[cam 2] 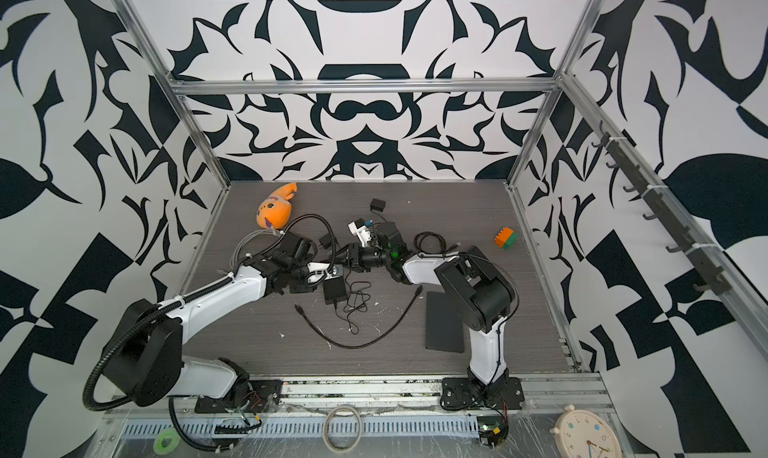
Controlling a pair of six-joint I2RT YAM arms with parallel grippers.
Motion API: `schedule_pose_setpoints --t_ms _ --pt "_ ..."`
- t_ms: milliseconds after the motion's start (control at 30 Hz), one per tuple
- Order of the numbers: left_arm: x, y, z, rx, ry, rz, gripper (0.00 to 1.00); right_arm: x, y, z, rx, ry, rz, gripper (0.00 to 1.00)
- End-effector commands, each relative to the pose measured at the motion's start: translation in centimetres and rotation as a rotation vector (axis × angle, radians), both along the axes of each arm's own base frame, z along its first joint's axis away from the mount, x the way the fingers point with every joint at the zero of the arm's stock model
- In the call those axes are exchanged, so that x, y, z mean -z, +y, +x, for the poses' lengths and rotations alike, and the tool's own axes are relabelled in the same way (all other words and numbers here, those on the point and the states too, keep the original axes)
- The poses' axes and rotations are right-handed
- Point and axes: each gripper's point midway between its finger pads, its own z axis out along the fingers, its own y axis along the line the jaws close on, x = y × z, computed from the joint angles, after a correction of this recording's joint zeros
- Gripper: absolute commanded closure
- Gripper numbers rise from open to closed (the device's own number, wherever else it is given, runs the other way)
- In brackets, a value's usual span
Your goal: Insert the plug into the switch port
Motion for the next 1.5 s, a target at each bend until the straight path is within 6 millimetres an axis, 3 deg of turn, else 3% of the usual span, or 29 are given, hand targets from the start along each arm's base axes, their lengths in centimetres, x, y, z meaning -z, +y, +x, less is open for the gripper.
schedule_pose_setpoints --t_ms 0,200,633,1267,1367,1467 --pt "-1.3 -0.2 1.0 0.022 -0.090 0.006 1.00 -0.8 0.6 0.4 0.007 -0.014 0.022 0.55" --pt "-1.5 -0.4 1.2 0.031 -0.119 0.011 1.00 0.3 0.7 0.4 0.020 0.027 0.011 0.55" --pt "-2.1 -1.0 2.2 0.054 -0.227 0.020 1.00 0.4 1.6 0.9 0.066 0.151 0.139 0.57" --pt "-1.8 -1.1 2.7 0.068 -0.297 0.051 1.00 -0.6 2.2 0.4 0.081 0.200 0.187 0.75" --pt "-1.8 -1.2 2.8 0.067 -0.298 0.050 1.00 -0.8 2.4 0.3 0.074 0.196 0.187 0.85" --pt "-1.8 -1.2 2.8 0.067 -0.299 0.048 1.00 -0.6 2.4 0.3 0.074 0.198 0.186 0.88"
